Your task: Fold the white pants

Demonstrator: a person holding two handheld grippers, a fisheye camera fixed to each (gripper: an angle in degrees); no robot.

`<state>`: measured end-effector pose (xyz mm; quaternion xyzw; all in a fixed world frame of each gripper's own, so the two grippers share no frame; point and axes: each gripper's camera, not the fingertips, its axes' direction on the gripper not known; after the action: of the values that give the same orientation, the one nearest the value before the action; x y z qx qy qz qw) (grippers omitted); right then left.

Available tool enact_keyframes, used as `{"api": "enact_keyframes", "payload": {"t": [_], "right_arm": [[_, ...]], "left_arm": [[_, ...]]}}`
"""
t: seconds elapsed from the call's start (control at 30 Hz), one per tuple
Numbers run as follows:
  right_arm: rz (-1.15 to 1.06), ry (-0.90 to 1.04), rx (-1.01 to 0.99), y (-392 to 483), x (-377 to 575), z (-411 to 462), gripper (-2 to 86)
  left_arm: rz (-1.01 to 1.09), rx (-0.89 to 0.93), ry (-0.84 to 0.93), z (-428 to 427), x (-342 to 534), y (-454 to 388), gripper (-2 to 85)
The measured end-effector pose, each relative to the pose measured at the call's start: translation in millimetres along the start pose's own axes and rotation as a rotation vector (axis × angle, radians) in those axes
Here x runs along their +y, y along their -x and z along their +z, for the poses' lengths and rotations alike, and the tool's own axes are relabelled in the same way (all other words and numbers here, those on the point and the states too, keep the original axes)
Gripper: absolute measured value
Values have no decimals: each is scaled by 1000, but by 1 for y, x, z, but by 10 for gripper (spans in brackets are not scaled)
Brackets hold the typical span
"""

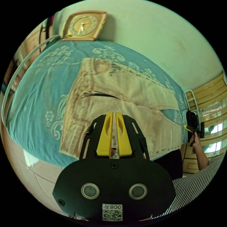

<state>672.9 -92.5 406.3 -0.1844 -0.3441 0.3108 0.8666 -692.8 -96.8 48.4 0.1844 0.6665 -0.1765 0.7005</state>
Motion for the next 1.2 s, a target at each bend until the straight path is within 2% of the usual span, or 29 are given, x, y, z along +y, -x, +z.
{"api": "enact_keyframes", "payload": {"t": [0.13,0.27,0.47,0.57,0.87,1.2], "right_arm": [[-347,159,-140,110,-36,95,16],[-706,280,-178,242,-53,193,55],[-1098,273,-108,383,-60,304,71],[-1210,264,-58,421,-63,357,70],[-1375,215,125,447,-76,478,55],[-1266,202,-31,427,-132,523,5]], "left_arm": [[-68,17,-22,-28,-15,31,19],[-35,38,-50,-51,-41,27,19],[4,3,-31,-71,-61,23,8],[5,26,-54,-89,-64,21,4],[-12,79,-76,-140,-77,14,1],[-19,107,-90,-181,-92,1,1]]}}
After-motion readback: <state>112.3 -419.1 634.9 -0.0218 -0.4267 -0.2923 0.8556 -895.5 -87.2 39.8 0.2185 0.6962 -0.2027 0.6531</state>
